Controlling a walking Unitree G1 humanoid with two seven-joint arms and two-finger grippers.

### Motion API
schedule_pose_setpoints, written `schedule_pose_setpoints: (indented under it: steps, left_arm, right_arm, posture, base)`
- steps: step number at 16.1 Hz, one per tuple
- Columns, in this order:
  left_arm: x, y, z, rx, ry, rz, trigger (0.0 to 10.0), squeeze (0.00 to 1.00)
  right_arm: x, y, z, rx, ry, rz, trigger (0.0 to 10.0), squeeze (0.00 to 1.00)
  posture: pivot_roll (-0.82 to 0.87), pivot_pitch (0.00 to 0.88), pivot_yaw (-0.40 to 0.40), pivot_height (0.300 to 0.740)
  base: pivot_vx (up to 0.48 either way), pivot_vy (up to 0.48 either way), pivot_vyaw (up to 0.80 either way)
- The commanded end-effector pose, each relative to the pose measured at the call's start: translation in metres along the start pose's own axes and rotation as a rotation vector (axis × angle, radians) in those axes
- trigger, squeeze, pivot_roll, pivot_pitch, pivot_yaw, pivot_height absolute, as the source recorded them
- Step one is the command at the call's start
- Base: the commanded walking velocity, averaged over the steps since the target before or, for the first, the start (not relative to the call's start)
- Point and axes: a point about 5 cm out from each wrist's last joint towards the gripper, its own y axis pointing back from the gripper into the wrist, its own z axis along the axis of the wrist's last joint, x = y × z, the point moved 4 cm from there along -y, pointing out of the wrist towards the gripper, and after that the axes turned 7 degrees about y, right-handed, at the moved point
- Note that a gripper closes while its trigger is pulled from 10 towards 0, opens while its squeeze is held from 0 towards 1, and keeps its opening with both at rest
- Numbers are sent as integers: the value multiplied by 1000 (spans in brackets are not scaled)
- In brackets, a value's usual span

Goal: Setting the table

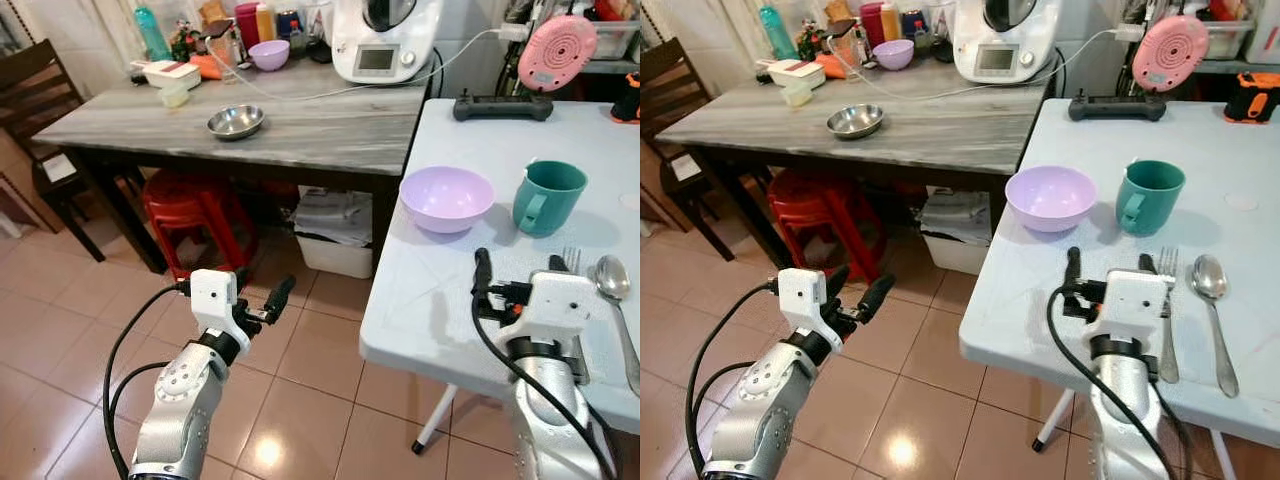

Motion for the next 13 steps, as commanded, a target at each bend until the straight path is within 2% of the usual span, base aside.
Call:
schedule_pose_setpoints:
  steps: [1,4,8,11,13]
  left_arm:
    - [2,2,2,2,4,-8,10000,0]
    - [-13,3,-2,23,16,-117,10000,0]
    - [-12,3,-1,11,24,-117,10000,0]
    - [-14,5,-2,10,28,-123,10000,0]
    - [-18,6,-4,12,33,-140,10000,0]
  right_arm:
    - [6,-5,5,-19,2,24,10000,0]
    - [6,-17,7,-22,14,46,10000,0]
    - [6,-17,8,-26,23,54,10000,0]
    - [9,-15,7,-25,22,64,10000,0]
    - [10,-16,7,-29,26,68,10000,0]
  posture:
    - [-82,38,117,740]
    - [-84,50,111,740]
    - [-85,53,103,740]
    - [-85,53,103,740]
    - [-87,51,103,740]
  base:
    - [0,0,0]
    - [0,0,0]
    - [0,0,0]
    - [0,0,-656]
    - [268,0,0]
